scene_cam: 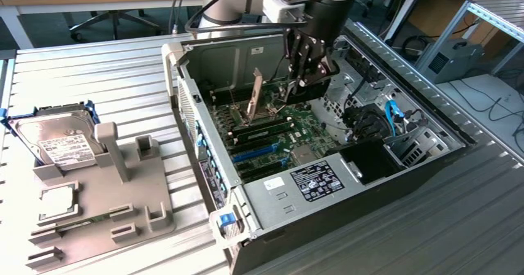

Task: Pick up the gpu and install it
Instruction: 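Insert the gpu into the slot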

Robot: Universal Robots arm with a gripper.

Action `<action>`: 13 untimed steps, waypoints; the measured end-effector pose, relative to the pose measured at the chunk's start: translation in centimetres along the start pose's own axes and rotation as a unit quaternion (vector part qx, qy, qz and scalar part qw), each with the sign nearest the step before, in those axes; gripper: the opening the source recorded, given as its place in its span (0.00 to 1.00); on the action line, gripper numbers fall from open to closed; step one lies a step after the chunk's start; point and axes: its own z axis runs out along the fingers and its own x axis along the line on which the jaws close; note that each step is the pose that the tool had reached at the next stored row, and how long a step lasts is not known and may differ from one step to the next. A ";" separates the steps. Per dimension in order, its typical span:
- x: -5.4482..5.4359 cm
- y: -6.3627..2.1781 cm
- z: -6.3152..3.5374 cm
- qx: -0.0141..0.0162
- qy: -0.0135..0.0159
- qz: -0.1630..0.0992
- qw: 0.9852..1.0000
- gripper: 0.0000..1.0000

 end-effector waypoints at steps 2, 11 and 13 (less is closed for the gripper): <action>0.0 0.00 0.00 0.000 0.000 0.000 1.000 0.26; 0.2 0.00 0.00 0.000 0.000 0.000 1.000 0.26; 0.2 0.00 0.01 0.000 0.000 0.000 1.000 0.26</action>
